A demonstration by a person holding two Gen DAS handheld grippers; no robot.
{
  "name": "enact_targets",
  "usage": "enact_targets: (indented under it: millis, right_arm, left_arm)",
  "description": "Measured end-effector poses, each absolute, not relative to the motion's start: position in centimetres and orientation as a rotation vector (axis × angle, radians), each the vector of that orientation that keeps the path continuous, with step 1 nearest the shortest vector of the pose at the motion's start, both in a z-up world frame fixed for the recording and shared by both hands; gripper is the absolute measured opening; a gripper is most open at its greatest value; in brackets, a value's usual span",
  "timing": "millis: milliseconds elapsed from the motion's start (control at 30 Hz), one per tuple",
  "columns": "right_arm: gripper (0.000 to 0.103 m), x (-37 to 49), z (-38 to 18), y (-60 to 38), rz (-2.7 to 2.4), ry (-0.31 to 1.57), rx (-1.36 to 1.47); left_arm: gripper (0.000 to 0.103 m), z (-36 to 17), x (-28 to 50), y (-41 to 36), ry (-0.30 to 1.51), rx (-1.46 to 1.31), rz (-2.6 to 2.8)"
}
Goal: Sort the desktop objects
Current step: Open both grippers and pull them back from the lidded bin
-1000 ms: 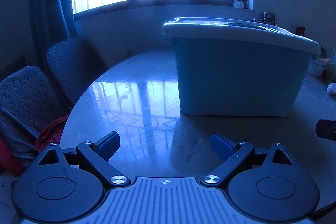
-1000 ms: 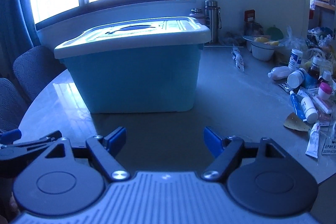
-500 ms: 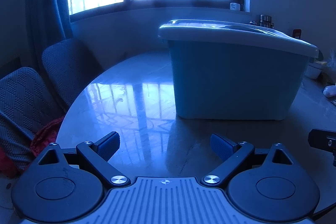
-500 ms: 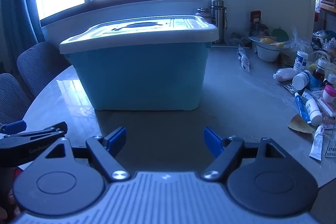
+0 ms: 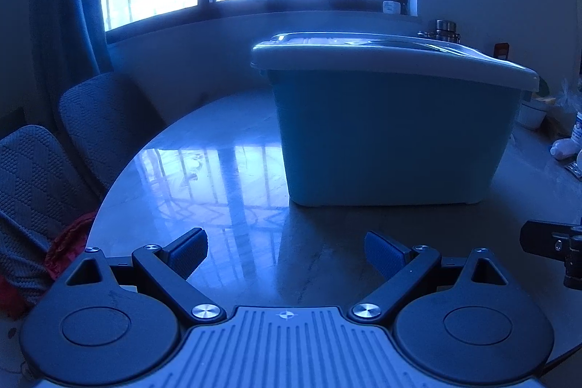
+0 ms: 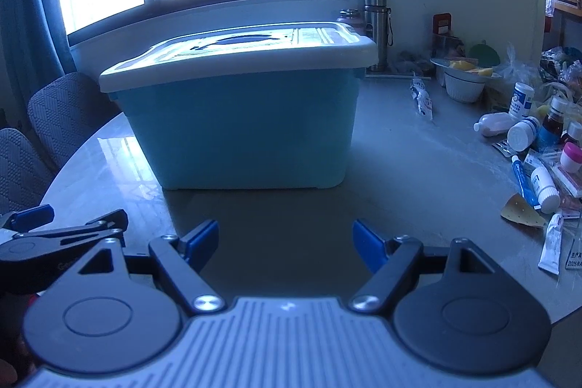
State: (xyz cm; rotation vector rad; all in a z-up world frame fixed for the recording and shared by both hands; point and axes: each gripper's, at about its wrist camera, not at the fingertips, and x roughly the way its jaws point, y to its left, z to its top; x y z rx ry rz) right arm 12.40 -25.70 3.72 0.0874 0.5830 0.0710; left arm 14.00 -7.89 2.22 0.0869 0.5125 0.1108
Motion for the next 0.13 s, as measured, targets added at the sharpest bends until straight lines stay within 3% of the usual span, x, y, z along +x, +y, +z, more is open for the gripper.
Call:
enact_targets:
  millis: [133]
  right_arm:
    - [0.081,12.46,3.62,-25.61,0.075,0.586,0.088]
  left_arm:
    - [0.095,2.15,13.86,-7.93,0.507,0.092,0.109]
